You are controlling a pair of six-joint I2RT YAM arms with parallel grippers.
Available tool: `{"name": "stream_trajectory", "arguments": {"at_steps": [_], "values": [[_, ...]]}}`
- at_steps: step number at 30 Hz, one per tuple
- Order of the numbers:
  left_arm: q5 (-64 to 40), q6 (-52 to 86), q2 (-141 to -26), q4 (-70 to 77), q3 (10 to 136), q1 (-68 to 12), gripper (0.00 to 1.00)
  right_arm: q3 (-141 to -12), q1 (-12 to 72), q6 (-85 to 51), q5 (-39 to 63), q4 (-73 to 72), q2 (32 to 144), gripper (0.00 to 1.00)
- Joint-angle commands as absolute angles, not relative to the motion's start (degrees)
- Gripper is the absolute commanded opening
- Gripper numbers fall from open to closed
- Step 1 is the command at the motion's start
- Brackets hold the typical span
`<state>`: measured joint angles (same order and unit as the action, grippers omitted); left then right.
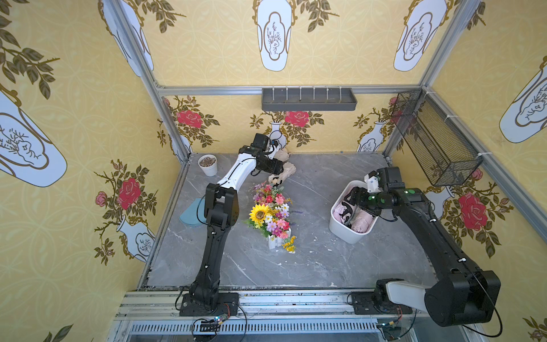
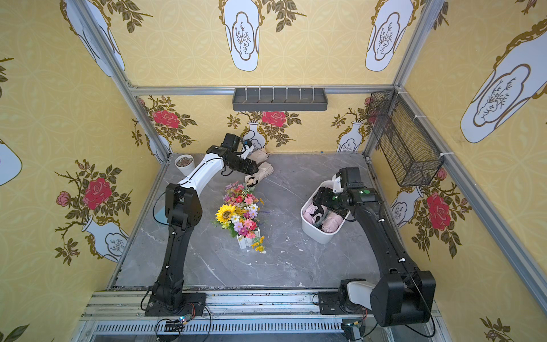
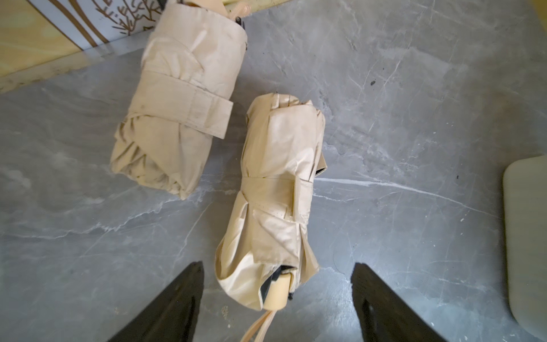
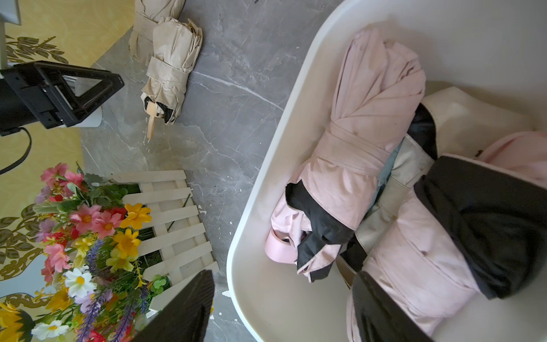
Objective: Put the umbrella into the storage box
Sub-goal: Pick up the umbrella from the center of the board.
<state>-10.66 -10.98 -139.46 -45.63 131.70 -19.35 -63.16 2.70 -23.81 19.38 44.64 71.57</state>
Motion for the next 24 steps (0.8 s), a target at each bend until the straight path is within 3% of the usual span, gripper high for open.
{"name": "stream_trajectory", "arguments": {"at_steps": [1,24], "values": [[-9.8,-12.39,-141.4,-45.5,132.96,-19.42,0.81,-62.54,2.67,-24.59,20.28,41.96,71.1,0.78],[-9.49,-13.36,-149.05,-44.49,135.45,-20.57,0.77,-62.45,2.59,-25.34,21.47,40.58,70.05,0.77]]}}
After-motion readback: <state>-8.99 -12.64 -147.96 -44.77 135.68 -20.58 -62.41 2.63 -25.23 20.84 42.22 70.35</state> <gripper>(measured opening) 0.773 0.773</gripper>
